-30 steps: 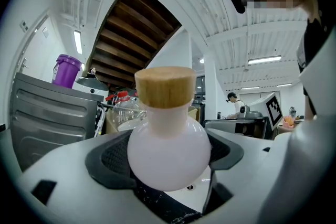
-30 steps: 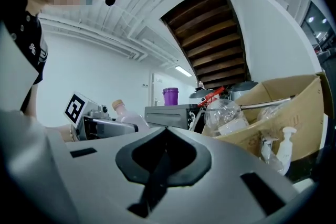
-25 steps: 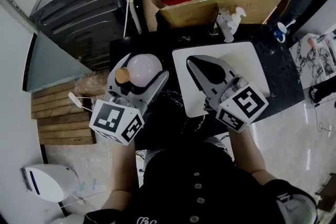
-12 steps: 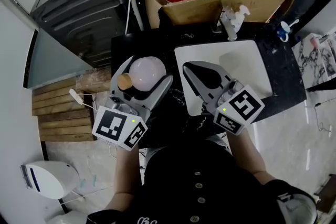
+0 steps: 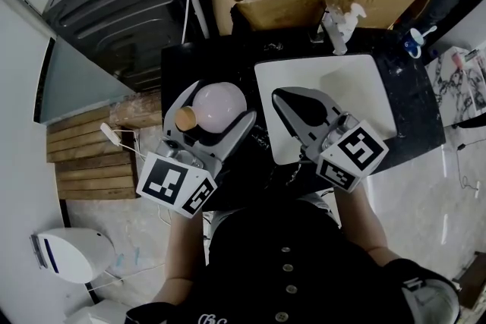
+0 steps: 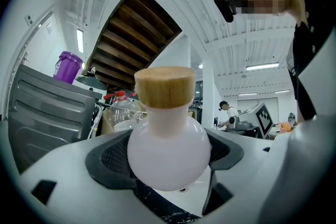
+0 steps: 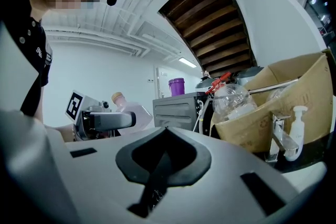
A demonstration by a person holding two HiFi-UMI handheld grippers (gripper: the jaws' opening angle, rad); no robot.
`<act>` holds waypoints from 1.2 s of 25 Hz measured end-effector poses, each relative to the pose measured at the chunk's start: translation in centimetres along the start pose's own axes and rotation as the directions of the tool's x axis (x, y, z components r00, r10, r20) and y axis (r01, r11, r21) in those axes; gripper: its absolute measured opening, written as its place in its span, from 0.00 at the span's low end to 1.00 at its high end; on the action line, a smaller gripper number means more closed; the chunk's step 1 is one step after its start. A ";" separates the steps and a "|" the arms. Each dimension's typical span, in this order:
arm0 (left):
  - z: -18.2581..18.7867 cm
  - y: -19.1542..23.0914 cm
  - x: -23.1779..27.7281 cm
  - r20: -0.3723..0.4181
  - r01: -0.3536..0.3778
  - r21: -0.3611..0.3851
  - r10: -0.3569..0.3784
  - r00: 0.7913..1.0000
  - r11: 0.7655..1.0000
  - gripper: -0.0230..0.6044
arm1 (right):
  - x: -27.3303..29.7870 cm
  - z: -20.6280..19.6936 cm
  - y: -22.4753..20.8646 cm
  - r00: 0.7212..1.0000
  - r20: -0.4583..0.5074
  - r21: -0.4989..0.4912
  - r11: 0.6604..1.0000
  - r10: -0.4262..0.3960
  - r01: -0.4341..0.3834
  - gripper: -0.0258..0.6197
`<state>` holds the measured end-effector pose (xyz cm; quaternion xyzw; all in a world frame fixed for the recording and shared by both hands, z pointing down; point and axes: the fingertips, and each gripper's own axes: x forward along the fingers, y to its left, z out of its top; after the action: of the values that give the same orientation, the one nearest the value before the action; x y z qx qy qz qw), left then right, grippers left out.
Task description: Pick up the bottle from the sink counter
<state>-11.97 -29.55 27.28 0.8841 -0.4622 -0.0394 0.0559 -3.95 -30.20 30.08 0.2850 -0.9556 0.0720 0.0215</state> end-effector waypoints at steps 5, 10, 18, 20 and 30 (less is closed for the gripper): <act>-0.3 -0.3 0.1 -0.002 0.012 -0.009 -0.012 1.000 1.000 0.67 | -0.1 -0.2 -0.2 1.000 -0.001 0.003 1.000 -0.005 0.005 0.04; -0.6 -0.5 0.1 -0.011 0.021 -0.007 -0.021 1.000 1.000 0.67 | 0.1 -0.7 -0.1 1.000 -0.007 0.014 1.000 -0.003 0.003 0.04; -1.4 -0.5 0.2 -0.027 0.031 0.003 -0.031 0.999 1.000 0.67 | 0.2 -0.8 0.2 1.000 -0.012 0.013 1.000 0.002 -0.002 0.04; -1.4 -0.6 0.3 -0.025 0.036 -0.001 -0.036 0.999 0.999 0.67 | 0.2 -0.8 0.2 1.000 -0.015 0.012 1.000 0.003 -0.003 0.04; -1.6 -0.3 0.3 -0.036 0.032 -0.006 -0.033 0.999 0.999 0.67 | 0.2 -0.8 0.2 1.000 -0.021 0.008 1.000 0.008 -0.008 0.04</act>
<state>-11.38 -29.57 28.81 0.8919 -0.4466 -0.0257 0.0661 -4.20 -30.04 30.86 0.2806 -0.9561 0.0791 0.0302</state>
